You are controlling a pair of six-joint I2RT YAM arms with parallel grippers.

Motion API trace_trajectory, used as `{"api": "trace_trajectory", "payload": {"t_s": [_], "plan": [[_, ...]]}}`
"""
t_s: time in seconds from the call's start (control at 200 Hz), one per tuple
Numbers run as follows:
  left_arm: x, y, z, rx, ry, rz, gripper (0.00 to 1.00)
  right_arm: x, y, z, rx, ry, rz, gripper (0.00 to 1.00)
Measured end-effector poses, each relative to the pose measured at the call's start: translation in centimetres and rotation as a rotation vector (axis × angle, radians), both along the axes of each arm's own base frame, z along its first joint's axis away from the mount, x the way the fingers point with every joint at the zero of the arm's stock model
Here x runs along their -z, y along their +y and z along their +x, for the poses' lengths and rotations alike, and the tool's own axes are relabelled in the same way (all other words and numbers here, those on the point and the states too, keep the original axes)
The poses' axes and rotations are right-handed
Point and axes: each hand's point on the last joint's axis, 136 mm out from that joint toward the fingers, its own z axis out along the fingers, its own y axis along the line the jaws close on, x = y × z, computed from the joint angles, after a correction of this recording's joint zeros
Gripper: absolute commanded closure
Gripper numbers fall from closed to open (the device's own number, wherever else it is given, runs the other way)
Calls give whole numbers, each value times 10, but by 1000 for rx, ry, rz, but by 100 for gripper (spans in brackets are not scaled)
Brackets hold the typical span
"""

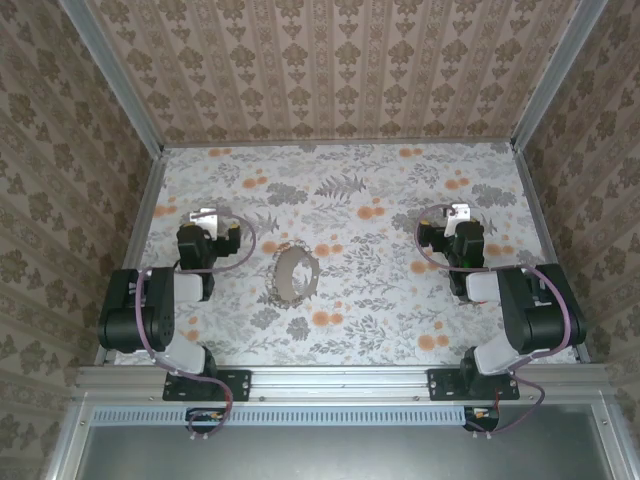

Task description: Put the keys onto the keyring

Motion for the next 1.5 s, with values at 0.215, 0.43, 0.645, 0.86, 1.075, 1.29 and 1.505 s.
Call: {"api": "trace_trajectory", "payload": {"t_s": [0.215, 0.43, 0.645, 0.86, 1.075, 1.29, 1.505], "plan": [[0, 0, 0, 0, 0, 0, 0, 0, 0, 0, 0, 0, 0, 0], [0, 0, 0, 0, 0, 0, 0, 0, 0, 0, 0, 0, 0, 0], [0, 0, 0, 0, 0, 0, 0, 0, 0, 0, 0, 0, 0, 0], [0, 0, 0, 0, 0, 0, 0, 0, 0, 0, 1, 0, 0, 0], [-11, 3, -4, -32, 34, 20, 0, -13, 1, -8, -11, 18, 7, 0], [-107, -7, -1, -63, -64, -130, 0, -118, -9, -13, 90, -146, 146, 0], [-97, -8, 5, -169, 201, -479, 0, -125, -29, -24, 313, -33, 386, 1]]}}
